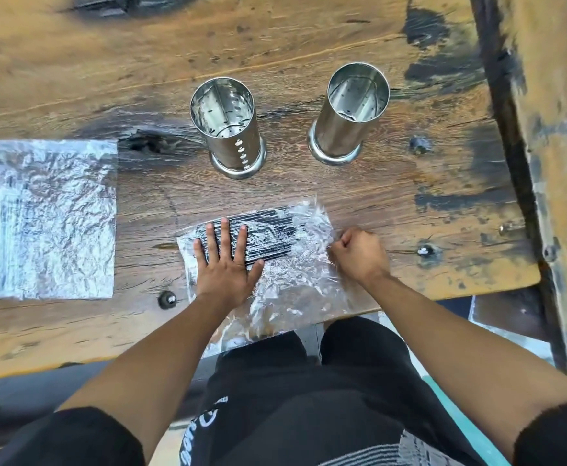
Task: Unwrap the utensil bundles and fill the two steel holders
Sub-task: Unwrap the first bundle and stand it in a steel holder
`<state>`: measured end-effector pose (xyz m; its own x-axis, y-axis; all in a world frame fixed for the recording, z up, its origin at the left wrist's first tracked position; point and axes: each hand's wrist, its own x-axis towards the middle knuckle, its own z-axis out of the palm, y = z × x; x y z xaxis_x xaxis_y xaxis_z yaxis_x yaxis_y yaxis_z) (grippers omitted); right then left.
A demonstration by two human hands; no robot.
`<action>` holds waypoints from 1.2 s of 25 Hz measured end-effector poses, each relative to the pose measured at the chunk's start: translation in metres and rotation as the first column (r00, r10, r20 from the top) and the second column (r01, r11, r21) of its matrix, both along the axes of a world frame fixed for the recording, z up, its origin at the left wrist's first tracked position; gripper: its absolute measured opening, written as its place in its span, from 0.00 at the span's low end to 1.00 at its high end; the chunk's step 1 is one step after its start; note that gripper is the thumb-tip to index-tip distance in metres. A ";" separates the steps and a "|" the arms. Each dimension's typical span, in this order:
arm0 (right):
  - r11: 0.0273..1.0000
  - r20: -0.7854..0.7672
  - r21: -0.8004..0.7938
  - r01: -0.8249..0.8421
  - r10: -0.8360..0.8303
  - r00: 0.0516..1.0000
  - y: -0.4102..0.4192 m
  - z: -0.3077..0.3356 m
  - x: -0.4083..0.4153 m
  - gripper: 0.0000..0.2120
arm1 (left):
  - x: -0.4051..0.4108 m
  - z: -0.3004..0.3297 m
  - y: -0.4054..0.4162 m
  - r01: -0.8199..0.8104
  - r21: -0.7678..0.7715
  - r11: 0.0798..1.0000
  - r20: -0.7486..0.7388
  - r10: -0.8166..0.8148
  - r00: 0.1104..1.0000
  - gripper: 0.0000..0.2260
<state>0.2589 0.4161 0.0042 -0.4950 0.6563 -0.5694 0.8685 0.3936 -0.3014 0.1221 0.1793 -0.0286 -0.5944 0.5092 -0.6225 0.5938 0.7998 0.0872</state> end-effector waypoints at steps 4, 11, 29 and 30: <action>1.000 0.010 -0.014 0.022 -0.022 1.000 0.028 0.002 0.008 0.07 | 0.001 0.003 0.002 -0.002 -0.027 1.000 -0.004 0.001 1.000 0.36; 0.994 -0.007 -0.090 0.056 -0.056 0.998 0.040 -0.002 -0.004 0.09 | 0.000 0.006 0.006 -0.010 -0.047 0.999 0.002 0.010 1.000 0.36; 0.902 0.139 -0.325 -0.284 0.343 0.929 0.046 0.001 0.048 0.23 | 0.000 0.005 0.007 -0.037 -0.037 0.999 0.019 0.037 0.999 0.36; 0.910 0.128 -0.357 -0.211 0.272 0.954 0.045 0.000 0.050 0.24 | 0.000 0.005 0.007 -0.035 -0.035 0.999 0.019 0.036 0.999 0.36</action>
<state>0.3084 0.4609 0.0039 -0.4892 0.2844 -0.8245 0.8097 0.4995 -0.3081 0.1225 0.1861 -0.0239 -0.5996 0.4659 -0.6507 0.5633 0.8233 0.0704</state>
